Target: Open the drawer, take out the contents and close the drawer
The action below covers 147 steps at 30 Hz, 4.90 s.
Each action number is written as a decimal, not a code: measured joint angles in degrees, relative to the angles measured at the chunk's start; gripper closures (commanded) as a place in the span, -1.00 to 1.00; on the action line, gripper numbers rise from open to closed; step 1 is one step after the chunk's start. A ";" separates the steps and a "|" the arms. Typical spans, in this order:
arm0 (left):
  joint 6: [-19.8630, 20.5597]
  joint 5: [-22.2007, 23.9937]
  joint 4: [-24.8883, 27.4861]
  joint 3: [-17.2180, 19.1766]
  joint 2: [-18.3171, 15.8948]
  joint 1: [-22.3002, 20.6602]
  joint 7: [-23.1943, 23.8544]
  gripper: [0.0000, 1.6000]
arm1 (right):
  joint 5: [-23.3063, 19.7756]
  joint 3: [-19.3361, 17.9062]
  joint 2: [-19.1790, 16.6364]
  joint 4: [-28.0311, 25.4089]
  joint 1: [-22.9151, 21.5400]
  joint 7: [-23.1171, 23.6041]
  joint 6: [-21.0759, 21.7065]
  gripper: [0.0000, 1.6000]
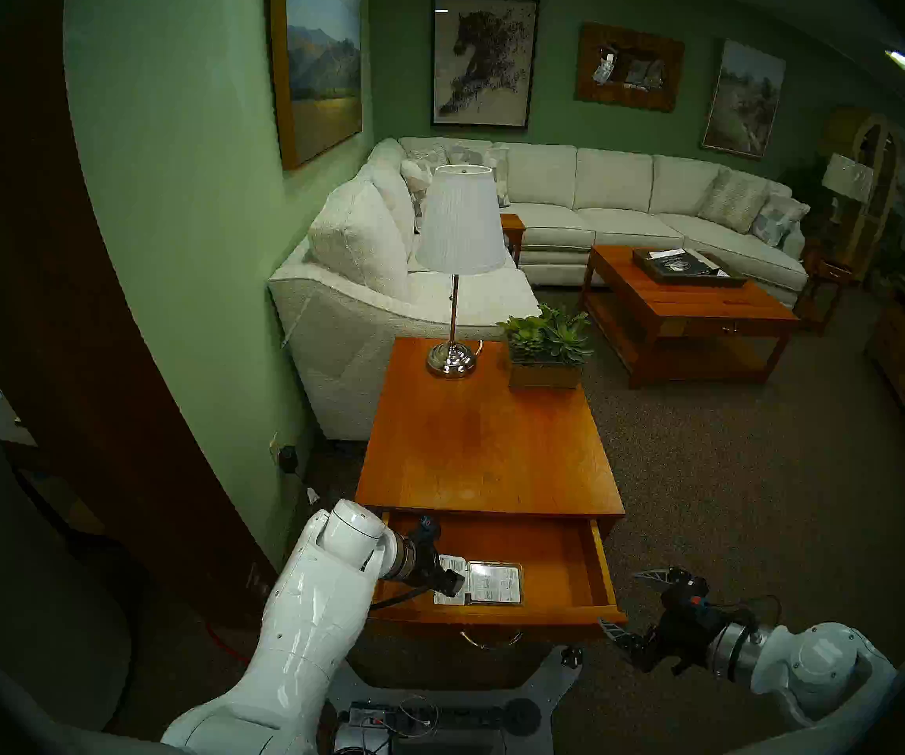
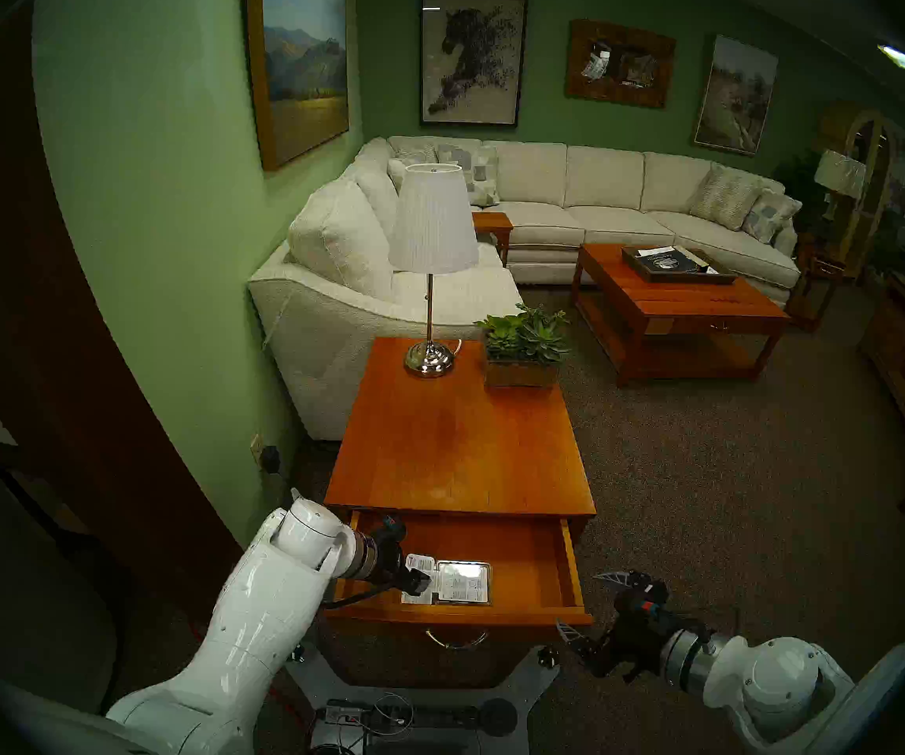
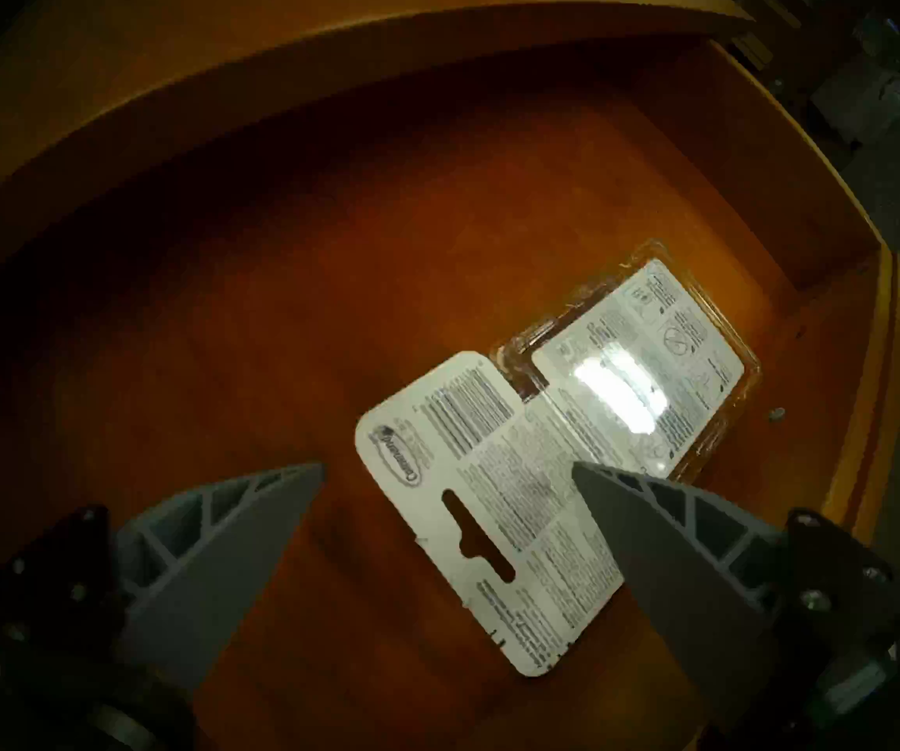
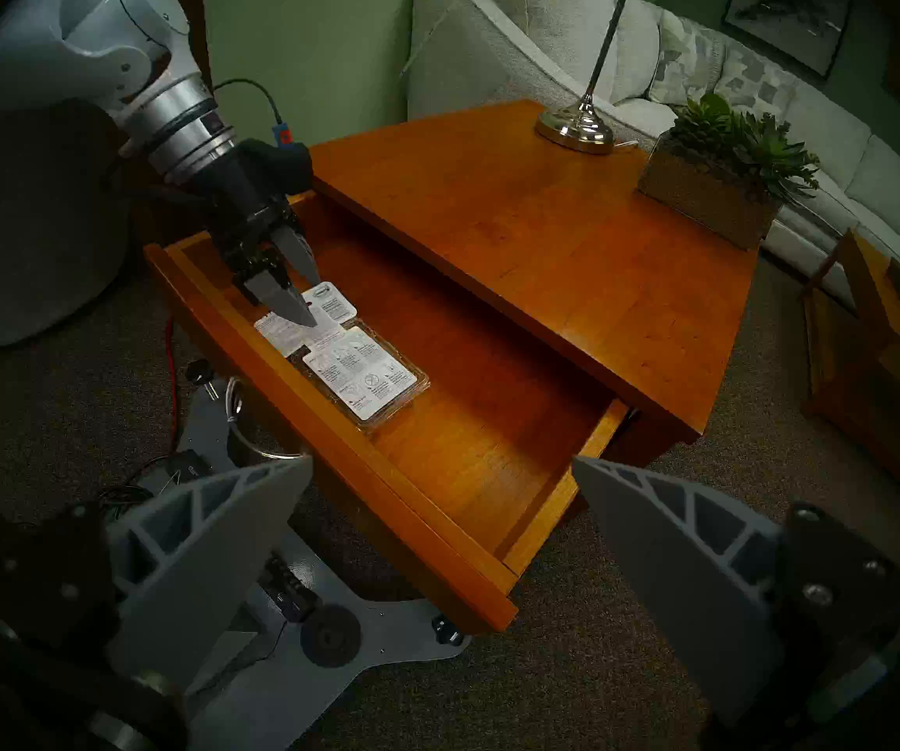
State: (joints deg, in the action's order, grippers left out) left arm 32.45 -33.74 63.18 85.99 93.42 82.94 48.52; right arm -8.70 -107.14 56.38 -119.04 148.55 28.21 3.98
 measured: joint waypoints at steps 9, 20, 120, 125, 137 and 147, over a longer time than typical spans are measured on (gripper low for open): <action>-0.41 0.49 1.39 -1.44 -0.13 0.58 0.33 -0.21 | -0.02 -0.01 -0.03 -0.02 0.00 -0.01 0.00 -1.00; -0.36 0.67 4.65 -1.98 -0.57 2.11 1.82 1.00 | -0.04 -0.01 -0.05 -0.03 0.00 -0.02 -0.01 -1.00; 2.77 9.59 -8.13 5.51 1.31 -22.29 0.02 -1.00 | -0.22 0.04 -0.34 0.05 -0.03 -0.24 -0.03 -1.00; -0.21 9.50 -4.37 2.90 -0.16 -21.16 4.23 -1.00 | -0.23 0.05 -0.36 0.07 -0.03 -0.25 -0.03 -1.00; -3.08 9.17 4.26 -0.47 -5.78 -13.04 13.47 -1.00 | -0.25 0.12 -0.39 0.27 -0.04 -0.30 -0.03 -1.00; -5.49 9.41 10.51 0.90 -12.00 -6.31 19.49 -1.00 | -0.26 0.17 -0.42 0.52 -0.06 -0.34 -0.02 -1.00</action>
State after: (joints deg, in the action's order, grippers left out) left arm 26.96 -24.33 73.68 86.89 81.42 76.63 68.01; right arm -8.96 -106.97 55.97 -118.52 148.49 27.86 3.96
